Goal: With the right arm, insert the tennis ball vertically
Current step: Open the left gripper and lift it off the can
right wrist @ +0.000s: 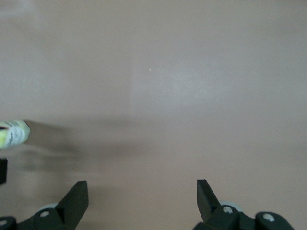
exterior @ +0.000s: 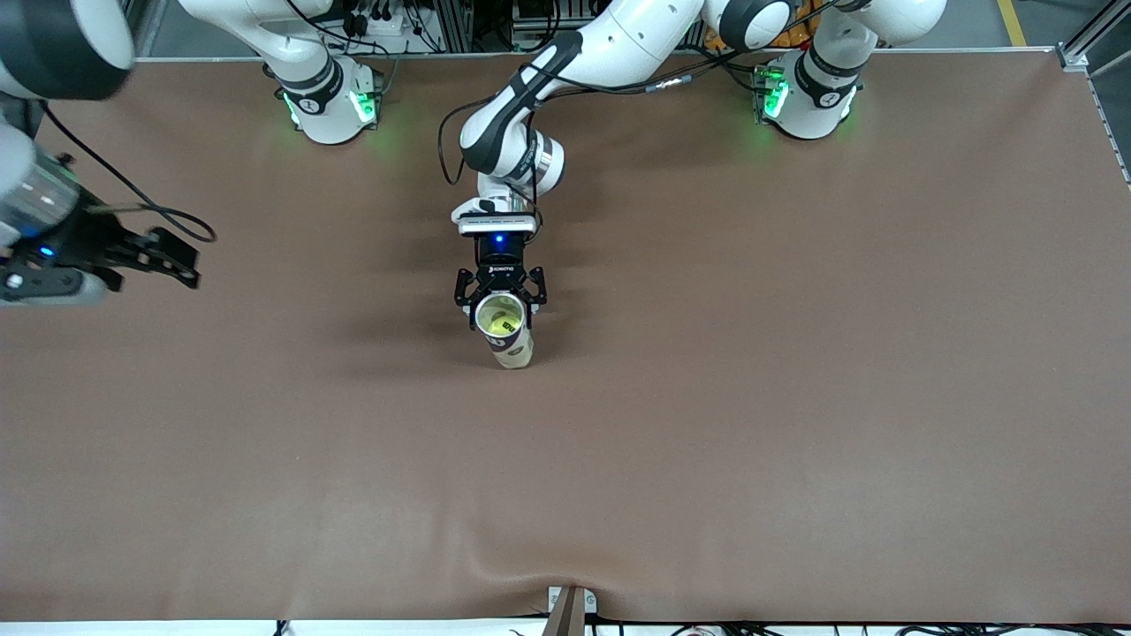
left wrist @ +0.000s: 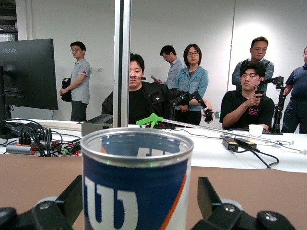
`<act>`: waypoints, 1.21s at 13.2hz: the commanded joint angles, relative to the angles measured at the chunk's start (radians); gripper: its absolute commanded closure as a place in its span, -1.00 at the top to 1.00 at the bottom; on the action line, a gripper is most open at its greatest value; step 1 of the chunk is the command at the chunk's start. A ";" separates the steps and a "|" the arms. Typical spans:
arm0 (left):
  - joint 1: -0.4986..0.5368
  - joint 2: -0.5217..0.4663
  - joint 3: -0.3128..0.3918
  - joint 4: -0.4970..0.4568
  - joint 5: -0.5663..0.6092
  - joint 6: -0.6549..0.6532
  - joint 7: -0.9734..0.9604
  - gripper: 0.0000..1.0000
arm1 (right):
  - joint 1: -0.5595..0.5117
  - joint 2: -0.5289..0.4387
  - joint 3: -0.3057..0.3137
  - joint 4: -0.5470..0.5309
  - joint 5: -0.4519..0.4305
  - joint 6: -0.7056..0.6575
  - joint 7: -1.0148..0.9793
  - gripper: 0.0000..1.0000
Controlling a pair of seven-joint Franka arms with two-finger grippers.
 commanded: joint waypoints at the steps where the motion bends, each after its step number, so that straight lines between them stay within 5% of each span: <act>1: -0.010 -0.012 0.002 -0.031 -0.016 -0.017 0.012 1.00 | -0.068 -0.060 0.019 -0.020 0.025 -0.049 -0.061 1.00; 9: -0.053 -0.025 -0.012 -0.079 -0.082 -0.033 0.012 1.00 | -0.084 -0.109 0.008 -0.021 0.048 -0.080 -0.063 1.00; 16: -0.059 -0.050 -0.114 -0.117 -0.163 -0.099 0.026 1.00 | -0.084 -0.109 0.003 -0.020 0.048 -0.079 -0.061 1.00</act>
